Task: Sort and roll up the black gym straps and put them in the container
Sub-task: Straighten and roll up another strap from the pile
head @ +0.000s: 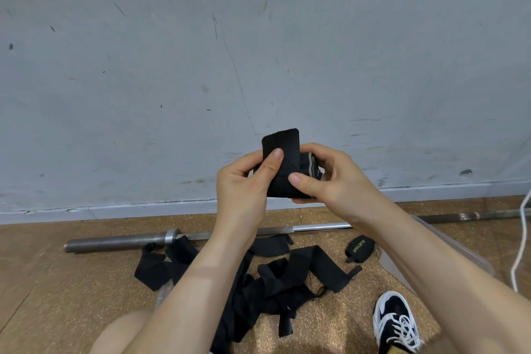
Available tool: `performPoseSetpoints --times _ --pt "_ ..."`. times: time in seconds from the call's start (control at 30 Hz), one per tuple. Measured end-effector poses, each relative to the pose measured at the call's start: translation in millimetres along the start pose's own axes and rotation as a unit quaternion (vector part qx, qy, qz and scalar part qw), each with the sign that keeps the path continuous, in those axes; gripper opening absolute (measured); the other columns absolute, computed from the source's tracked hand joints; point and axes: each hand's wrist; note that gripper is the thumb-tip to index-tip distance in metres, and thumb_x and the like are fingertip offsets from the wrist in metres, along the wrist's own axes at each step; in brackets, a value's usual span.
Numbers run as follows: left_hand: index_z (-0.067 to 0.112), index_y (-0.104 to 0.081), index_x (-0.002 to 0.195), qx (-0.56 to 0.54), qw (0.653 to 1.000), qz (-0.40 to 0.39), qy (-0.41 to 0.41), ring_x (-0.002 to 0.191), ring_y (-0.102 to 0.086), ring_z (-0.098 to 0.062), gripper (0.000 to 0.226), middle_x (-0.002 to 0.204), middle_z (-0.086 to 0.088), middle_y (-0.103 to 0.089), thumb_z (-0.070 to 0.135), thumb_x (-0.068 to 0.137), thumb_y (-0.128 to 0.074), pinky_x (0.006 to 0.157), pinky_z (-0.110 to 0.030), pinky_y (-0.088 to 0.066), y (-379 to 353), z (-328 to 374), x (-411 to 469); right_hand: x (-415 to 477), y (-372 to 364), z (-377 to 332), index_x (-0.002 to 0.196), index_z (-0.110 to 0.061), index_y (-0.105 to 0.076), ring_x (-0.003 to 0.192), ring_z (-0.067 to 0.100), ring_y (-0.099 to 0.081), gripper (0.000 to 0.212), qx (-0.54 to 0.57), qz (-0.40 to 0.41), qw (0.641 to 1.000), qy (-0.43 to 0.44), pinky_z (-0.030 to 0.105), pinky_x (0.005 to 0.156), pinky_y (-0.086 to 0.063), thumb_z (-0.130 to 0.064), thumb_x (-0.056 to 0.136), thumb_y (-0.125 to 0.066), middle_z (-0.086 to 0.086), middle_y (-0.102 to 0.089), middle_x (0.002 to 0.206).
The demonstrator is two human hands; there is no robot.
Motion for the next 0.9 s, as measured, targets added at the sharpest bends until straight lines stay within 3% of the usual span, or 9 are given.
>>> performPoseSetpoints --times 0.2,0.33,0.43,0.53,0.6,0.63,0.73,0.9 --pt "0.024 -0.080 0.091 0.002 0.999 -0.032 -0.003 0.100 -0.071 -0.025 0.015 0.098 -0.006 -0.076 0.017 0.090 -0.067 0.088 -0.035 -0.056 2.3 -1.8 -0.7 0.1 8.3 -2.8 0.110 -0.021 -0.070 0.097 0.012 -0.070 0.035 -0.067 -0.008 0.997 0.024 0.033 0.091 -0.056 0.002 0.084 -0.073 -0.005 -0.073 0.102" --pt "0.006 -0.075 0.107 -0.044 0.996 -0.057 0.048 0.104 -0.069 -0.034 0.030 0.106 -0.016 -0.074 0.022 0.082 -0.068 0.093 -0.045 -0.055 2.1 -4.4 0.0 0.3 13.6 -3.4 0.109 -0.019 -0.070 0.094 0.018 -0.070 0.039 -0.082 -0.004 0.996 0.018 0.036 0.091 -0.057 0.006 0.079 -0.076 0.004 -0.072 0.106" --pt "0.007 -0.077 0.101 -0.034 0.997 -0.060 0.040 0.104 -0.069 -0.034 0.029 0.108 -0.016 -0.073 0.023 0.078 -0.072 0.094 -0.049 -0.055 2.8 -4.3 1.8 -1.4 13.4 -3.3 0.108 -0.020 -0.070 0.092 0.024 -0.069 0.042 -0.083 -0.003 0.996 0.018 0.043 0.090 -0.057 0.002 0.073 -0.078 0.009 -0.070 0.102" --pt "0.018 -0.081 0.082 0.016 0.998 -0.053 -0.004 0.102 -0.068 -0.018 0.014 0.107 -0.001 -0.071 0.026 0.070 -0.077 0.089 -0.036 -0.056 1.4 -1.7 2.4 -0.7 8.2 0.4 0.113 -0.017 -0.069 0.099 0.026 -0.068 0.045 0.010 -0.004 1.000 0.007 0.040 0.091 -0.056 -0.012 0.069 -0.073 0.016 -0.068 0.110" --pt "0.020 -0.079 0.073 0.034 0.998 -0.056 -0.020 0.091 -0.066 -0.005 0.002 0.094 0.014 -0.068 0.018 0.072 -0.079 0.079 -0.026 -0.056 0.0 -0.4 1.3 0.5 5.5 1.9 0.122 -0.017 -0.066 0.107 0.024 -0.068 0.052 0.112 -0.017 0.992 -0.052 0.039 0.095 -0.056 -0.021 0.072 -0.079 0.015 -0.065 0.121" --pt "0.019 -0.077 0.072 0.049 0.997 -0.056 -0.034 0.087 -0.064 -0.002 0.009 0.088 0.018 -0.066 0.012 0.075 -0.079 0.076 -0.024 -0.055 -0.1 -0.8 0.8 0.0 5.2 1.4 0.126 -0.019 -0.064 0.109 0.021 -0.068 0.055 0.137 -0.028 0.987 -0.083 0.040 0.094 -0.057 -0.026 0.075 -0.083 0.013 -0.064 0.125" --pt "0.016 -0.076 0.073 0.065 0.996 -0.041 -0.052 0.087 -0.063 -0.003 0.013 0.085 0.018 -0.065 0.004 0.078 -0.077 0.078 -0.030 -0.054 2.6 -3.7 1.9 -0.7 5.8 0.7 0.122 -0.019 -0.069 0.108 0.015 -0.070 0.043 0.124 -0.058 0.986 -0.099 0.042 0.087 -0.060 -0.033 0.082 -0.069 0.007 -0.068 0.122" --pt "0.018 -0.071 0.085 0.041 0.998 0.000 -0.041 0.092 -0.066 -0.004 0.020 0.090 0.010 -0.070 0.003 0.077 -0.080 0.079 -0.022 -0.054 5.6 -9.1 3.2 2.8 -4.8 7.6 0.106 -0.020 -0.075 0.100 0.019 -0.072 0.020 0.085 0.017 0.996 -0.028 0.034 0.080 -0.061 -0.025 0.095 -0.059 0.005 -0.076 0.104"
Point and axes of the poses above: each hand's wrist, its own x-axis towards the middle knuckle, its own y-axis out of the back of the hand, z = x × y
